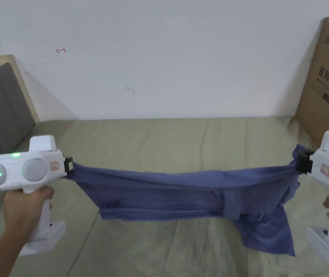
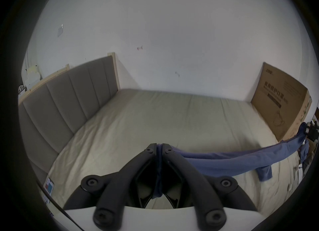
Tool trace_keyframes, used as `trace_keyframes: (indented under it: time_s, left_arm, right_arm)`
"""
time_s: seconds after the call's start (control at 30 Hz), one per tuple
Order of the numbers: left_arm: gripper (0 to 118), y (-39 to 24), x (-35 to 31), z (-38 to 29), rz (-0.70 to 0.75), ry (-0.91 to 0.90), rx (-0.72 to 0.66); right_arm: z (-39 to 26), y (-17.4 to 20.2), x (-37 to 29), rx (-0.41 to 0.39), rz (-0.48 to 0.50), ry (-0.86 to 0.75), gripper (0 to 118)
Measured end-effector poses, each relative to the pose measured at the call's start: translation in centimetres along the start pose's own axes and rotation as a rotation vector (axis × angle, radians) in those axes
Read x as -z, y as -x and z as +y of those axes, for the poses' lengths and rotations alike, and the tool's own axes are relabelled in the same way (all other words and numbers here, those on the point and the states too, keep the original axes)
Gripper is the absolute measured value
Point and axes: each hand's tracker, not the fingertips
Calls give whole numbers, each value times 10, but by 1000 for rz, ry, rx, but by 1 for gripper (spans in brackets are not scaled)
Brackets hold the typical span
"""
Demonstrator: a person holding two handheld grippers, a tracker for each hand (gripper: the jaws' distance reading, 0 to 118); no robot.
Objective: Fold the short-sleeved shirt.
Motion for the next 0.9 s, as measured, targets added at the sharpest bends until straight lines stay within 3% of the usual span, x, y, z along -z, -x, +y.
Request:
trace_keyframes:
  time_s: [0.47, 0.77, 0.9]
  left_arm:
    - [2, 47, -93, -181, -17, 179, -28]
    - [2, 59, -173, -266, -18, 261, -57]
    - [2, 76, -178, -301, 0, 312, -55]
  right_arm:
    - [-144, -17, -119, 49, -17, 163, 8]
    - [-221, -39, -185, 110, -37, 258, 8]
    - [-254, -42, -199, 109, -72, 327, 8]
